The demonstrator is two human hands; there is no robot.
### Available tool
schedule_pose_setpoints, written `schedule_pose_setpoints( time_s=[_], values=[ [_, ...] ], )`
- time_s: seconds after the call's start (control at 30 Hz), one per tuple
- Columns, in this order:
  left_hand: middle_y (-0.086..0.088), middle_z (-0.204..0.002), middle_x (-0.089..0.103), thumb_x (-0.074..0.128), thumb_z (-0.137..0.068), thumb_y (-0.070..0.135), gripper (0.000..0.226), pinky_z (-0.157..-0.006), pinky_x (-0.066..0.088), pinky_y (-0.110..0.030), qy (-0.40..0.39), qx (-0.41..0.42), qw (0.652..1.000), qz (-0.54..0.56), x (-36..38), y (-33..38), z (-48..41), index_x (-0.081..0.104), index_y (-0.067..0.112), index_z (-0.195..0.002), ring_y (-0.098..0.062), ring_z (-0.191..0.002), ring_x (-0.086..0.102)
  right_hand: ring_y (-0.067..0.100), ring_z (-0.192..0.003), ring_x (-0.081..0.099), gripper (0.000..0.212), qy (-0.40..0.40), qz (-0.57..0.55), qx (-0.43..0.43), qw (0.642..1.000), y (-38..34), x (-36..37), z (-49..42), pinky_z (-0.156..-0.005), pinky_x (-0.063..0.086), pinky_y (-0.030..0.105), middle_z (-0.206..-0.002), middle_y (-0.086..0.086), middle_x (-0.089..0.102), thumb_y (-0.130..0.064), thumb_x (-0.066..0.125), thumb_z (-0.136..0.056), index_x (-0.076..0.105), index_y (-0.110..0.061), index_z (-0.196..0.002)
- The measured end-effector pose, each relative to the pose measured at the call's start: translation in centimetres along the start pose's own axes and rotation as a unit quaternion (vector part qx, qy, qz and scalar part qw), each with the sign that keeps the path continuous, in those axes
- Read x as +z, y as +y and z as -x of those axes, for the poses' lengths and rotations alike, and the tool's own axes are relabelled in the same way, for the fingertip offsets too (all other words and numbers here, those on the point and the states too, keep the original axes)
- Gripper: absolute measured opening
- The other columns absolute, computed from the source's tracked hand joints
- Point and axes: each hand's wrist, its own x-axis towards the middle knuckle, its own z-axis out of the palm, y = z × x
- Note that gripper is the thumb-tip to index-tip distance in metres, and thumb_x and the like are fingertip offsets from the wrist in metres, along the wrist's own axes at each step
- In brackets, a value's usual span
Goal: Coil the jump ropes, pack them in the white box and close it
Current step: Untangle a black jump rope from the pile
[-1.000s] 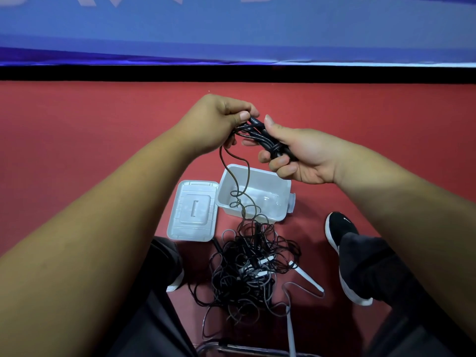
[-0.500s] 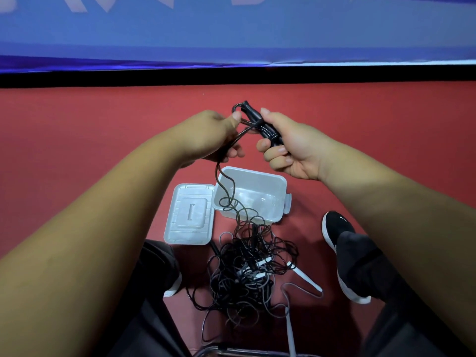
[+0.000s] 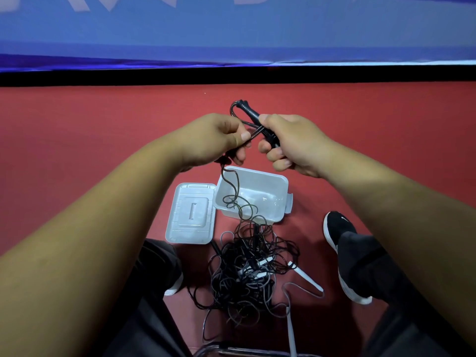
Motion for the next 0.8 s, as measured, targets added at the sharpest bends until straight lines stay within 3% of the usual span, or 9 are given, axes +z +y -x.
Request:
schedule_pose_setpoints(
  time_s=[0.1, 0.2, 0.27, 0.33, 0.47, 0.63, 0.8],
  values=[
    [-0.014, -0.097, 0.076, 0.060, -0.105, 0.036, 0.033, -0.082, 0.064, -0.041, 0.005, -0.045, 0.995, 0.093, 0.2, 0.6, 0.1, 0.066, 0.004, -0.107, -0.024, -0.082, 0.074, 0.013, -0.055, 0.026, 0.024, -0.016, 0.002, -0.002, 1.000, -0.1, 0.2, 0.5, -0.050, 0.015, 0.026, -0.073, 0.004, 0.050, -0.036, 0.051, -0.108, 0.069, -0.024, -0.096],
    [-0.018, -0.112, 0.072, 0.061, -0.103, 0.046, 0.042, -0.082, 0.065, -0.048, 0.075, -0.062, 0.983, 0.155, 0.3, 0.7, -0.3, 0.062, 0.006, -0.116, -0.030, -0.075, 0.073, 0.012, -0.055, 0.024, 0.018, -0.029, -0.028, 0.014, 0.999, -0.3, 0.2, 0.6, -0.049, 0.013, 0.025, -0.072, 0.003, 0.050, -0.036, 0.052, -0.107, 0.058, -0.020, -0.102],
    [-0.016, -0.121, 0.067, 0.065, -0.103, 0.036, 0.038, -0.081, 0.065, -0.049, 0.119, -0.019, 0.978, 0.172, 0.0, 0.4, -0.7, 0.056, 0.013, -0.132, -0.028, -0.073, 0.072, 0.012, -0.056, 0.023, 0.017, -0.039, -0.029, 0.029, 0.998, -0.4, -0.2, 0.5, -0.046, 0.014, 0.023, -0.072, 0.003, 0.050, -0.036, 0.052, -0.107, 0.053, -0.019, -0.107],
    [-0.010, -0.115, 0.068, 0.064, -0.104, 0.021, 0.034, -0.085, 0.064, -0.046, 0.109, 0.038, 0.979, 0.167, -0.5, 0.0, -1.0, 0.060, 0.020, -0.138, -0.027, -0.080, 0.073, 0.011, -0.056, 0.023, 0.021, -0.052, -0.016, 0.043, 0.998, -0.4, -0.5, 0.5, -0.044, 0.016, 0.022, -0.074, 0.003, 0.049, -0.037, 0.053, -0.106, 0.054, -0.017, -0.113],
    [-0.005, -0.100, 0.076, 0.067, -0.101, 0.011, 0.019, -0.091, 0.061, -0.038, 0.124, 0.072, 0.983, 0.111, -1.0, -0.6, -1.4, 0.075, 0.012, -0.118, -0.017, -0.088, 0.071, 0.011, -0.055, 0.025, 0.043, -0.068, 0.011, 0.043, 0.997, -0.2, -0.8, 0.6, -0.045, 0.016, 0.023, -0.074, 0.003, 0.050, -0.031, 0.053, -0.105, 0.055, 0.002, -0.134],
    [-0.008, -0.094, 0.076, 0.069, -0.098, 0.008, 0.010, -0.089, 0.060, -0.038, 0.144, 0.085, 0.978, 0.121, -0.8, -0.7, -1.8, 0.076, 0.013, -0.104, -0.019, -0.086, 0.070, 0.011, -0.056, 0.029, 0.010, -0.078, 0.026, 0.021, 0.996, -0.4, -0.6, 0.9, -0.050, 0.014, 0.026, -0.076, 0.006, 0.054, -0.021, 0.054, -0.106, 0.059, -0.013, -0.107],
    [-0.011, -0.094, 0.074, 0.068, -0.099, 0.007, 0.010, -0.092, 0.060, -0.043, 0.127, 0.088, 0.981, 0.118, -0.9, -0.5, -1.9, 0.074, 0.013, -0.102, -0.023, -0.087, 0.070, 0.012, -0.057, 0.031, 0.009, -0.118, 0.056, 0.010, 0.991, -0.7, -1.5, 1.0, -0.051, 0.016, 0.027, -0.077, 0.005, 0.057, -0.023, 0.056, -0.108, 0.058, -0.014, -0.109]
  ],
)
